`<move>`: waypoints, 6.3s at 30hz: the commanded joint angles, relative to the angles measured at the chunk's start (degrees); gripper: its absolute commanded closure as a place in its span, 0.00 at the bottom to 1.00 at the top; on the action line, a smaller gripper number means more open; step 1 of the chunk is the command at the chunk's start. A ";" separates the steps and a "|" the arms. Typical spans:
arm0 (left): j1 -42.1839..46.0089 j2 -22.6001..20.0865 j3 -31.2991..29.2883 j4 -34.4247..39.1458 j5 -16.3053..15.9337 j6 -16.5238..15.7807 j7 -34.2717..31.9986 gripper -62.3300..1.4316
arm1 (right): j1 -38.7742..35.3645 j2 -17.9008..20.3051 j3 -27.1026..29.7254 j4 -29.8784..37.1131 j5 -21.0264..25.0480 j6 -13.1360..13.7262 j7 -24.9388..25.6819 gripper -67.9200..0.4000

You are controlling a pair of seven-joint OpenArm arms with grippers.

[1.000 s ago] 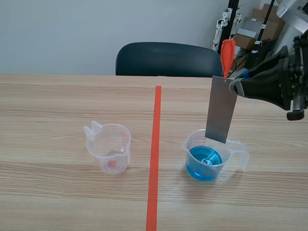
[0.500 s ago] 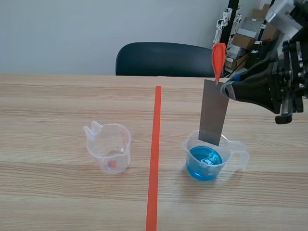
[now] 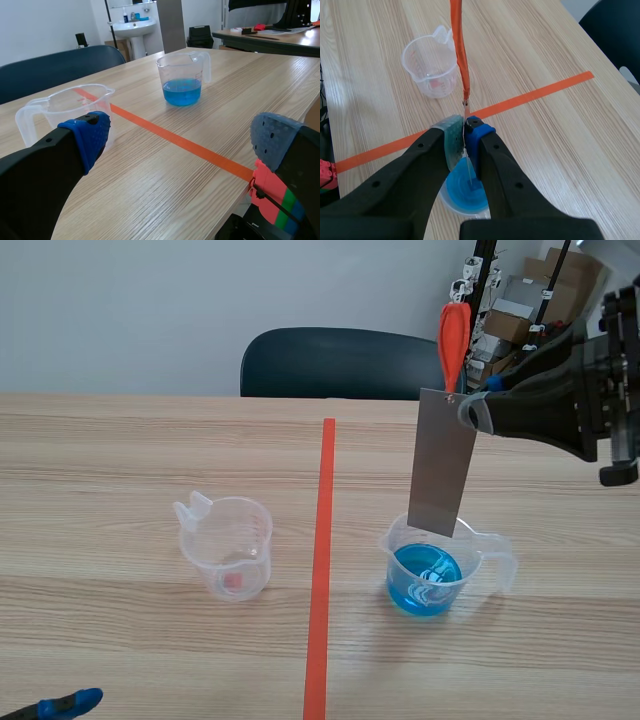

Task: Do the redox reaction experiment. lower the plate into the blue solution

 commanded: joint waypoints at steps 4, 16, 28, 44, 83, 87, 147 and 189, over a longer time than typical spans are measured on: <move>1.33 -0.02 -0.26 2.34 -0.44 0.04 -0.37 0.00 | 0.85 2.99 0.70 2.62 2.93 0.66 0.66 0.99; 0.57 0.07 -0.26 4.26 -3.58 -0.52 0.66 0.00 | 0.63 3.26 0.68 3.30 1.51 0.66 1.36 0.99; 0.59 0.13 -0.26 4.26 -7.52 -0.59 0.68 0.00 | -1.62 0.33 0.70 2.82 -4.59 0.66 3.37 0.99; 0.57 -0.02 -0.26 4.26 -7.04 -0.55 1.09 0.00 | -4.13 -5.81 0.70 0.04 -12.44 0.66 4.15 0.99; 0.57 -0.02 -0.26 4.26 -2.78 -0.55 1.09 0.00 | -8.87 -15.19 0.20 -8.66 -34.47 0.66 19.39 0.99; 0.57 -0.04 -0.26 4.26 -2.78 -0.55 1.09 0.00 | -9.51 -15.19 0.20 -8.90 -35.28 0.66 20.52 0.99; 0.59 -0.02 -0.26 4.26 -2.80 -0.57 1.07 0.00 | -12.90 -13.03 0.22 -11.41 -39.26 0.66 30.38 0.99; 0.59 -0.02 -0.26 4.26 -2.80 -0.59 1.05 0.00 | -16.46 -10.88 0.39 -15.17 -47.98 0.66 48.78 0.99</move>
